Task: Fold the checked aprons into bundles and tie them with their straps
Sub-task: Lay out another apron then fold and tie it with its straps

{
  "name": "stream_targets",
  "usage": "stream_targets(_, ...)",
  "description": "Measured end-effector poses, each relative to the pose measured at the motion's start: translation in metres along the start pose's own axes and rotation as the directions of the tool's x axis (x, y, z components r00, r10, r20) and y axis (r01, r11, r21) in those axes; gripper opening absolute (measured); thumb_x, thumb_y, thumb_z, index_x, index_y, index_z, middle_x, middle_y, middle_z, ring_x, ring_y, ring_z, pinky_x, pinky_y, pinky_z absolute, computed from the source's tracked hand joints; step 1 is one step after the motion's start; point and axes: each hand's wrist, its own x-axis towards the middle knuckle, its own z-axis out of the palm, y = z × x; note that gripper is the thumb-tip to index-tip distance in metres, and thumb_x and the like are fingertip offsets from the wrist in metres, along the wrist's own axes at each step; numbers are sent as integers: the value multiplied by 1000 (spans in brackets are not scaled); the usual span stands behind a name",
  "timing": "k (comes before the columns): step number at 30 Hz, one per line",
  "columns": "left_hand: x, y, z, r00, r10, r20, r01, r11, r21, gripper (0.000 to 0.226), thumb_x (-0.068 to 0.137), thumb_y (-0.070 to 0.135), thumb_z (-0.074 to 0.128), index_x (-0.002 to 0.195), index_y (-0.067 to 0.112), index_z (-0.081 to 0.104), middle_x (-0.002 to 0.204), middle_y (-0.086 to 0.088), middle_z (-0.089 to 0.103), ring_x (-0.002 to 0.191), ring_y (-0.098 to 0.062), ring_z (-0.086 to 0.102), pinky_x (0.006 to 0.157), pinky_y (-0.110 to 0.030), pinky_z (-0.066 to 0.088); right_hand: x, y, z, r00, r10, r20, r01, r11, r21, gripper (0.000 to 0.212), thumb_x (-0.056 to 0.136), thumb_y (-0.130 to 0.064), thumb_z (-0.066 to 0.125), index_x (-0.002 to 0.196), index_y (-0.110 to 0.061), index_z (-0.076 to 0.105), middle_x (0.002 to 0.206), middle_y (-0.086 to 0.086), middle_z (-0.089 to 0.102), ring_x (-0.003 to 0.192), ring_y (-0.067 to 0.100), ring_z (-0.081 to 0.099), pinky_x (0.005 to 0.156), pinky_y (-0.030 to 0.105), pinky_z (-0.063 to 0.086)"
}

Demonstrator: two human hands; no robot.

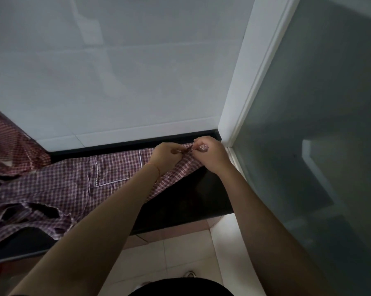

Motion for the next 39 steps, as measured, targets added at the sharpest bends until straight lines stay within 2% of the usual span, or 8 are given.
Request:
stream_targets(5,1,7,-4,1000,13,8,-13,1000,9,27,91,11,60,111,21,75,105,1,74,86,-11,66,76,-19,49,3,-14,-1,1000,23,8,-23,1000,13,8,84,-12,69,85,-20,69,87,-11,69,80,-6,60,62,2,40)
stream_targets(9,1,5,-6,1000,13,2,-13,1000,2,25,92,15,61,111,20,76,106,1,74,90,-11,65,85,-24,51,6,-19,0,999,46,-15,-47,999,-9,6,85,-13,68,84,-19,68,85,-11,67,78,-3,59,59,4,38)
stream_targets(18,-2,8,-12,1000,8,0,-8,998,61,27,93,14,56,110,22,76,103,7,74,83,-7,63,68,-13,43,7,-24,4,999,37,-23,-38,998,-51,5,86,-13,67,91,-14,68,88,-6,68,81,3,62,66,15,47)
stream_targets(22,-6,10,-13,1000,20,9,-20,998,61,23,91,21,61,108,22,76,99,6,75,83,-10,66,75,-22,51,9,-28,4,999,30,-19,-31,997,-75,7,86,-11,67,93,-13,68,86,-7,66,79,4,61,65,16,47)
stream_targets(27,-7,8,-6,997,79,-3,-72,924,376,19,97,32,54,93,20,68,86,3,65,87,-20,63,68,-29,42,5,-35,2,1000,-18,9,19,990,-137,21,89,-4,59,107,-14,65,91,-5,63,84,8,58,67,7,41)
stream_targets(30,-7,7,1,993,110,-29,-83,872,482,22,102,24,45,106,20,66,97,-3,67,91,-26,64,66,-32,39,7,-42,2,979,-111,170,185,830,-526,28,91,-8,54,113,-18,68,107,1,62,110,22,50,88,33,38)
stream_targets(33,-14,10,9,985,174,-20,-130,805,579,22,103,20,42,113,17,61,99,-5,68,91,-29,65,67,-33,37,4,-53,6,947,-156,282,318,596,-737,24,87,-2,48,97,-11,68,93,0,55,109,25,48,77,31,31)
stream_targets(39,-40,-31,8,990,81,-119,16,756,655,23,93,8,50,114,16,51,102,-1,66,96,-22,63,90,-34,41,10,-61,3,974,-212,83,196,600,-776,20,89,1,51,97,-8,66,96,5,59,94,26,57,65,35,44)
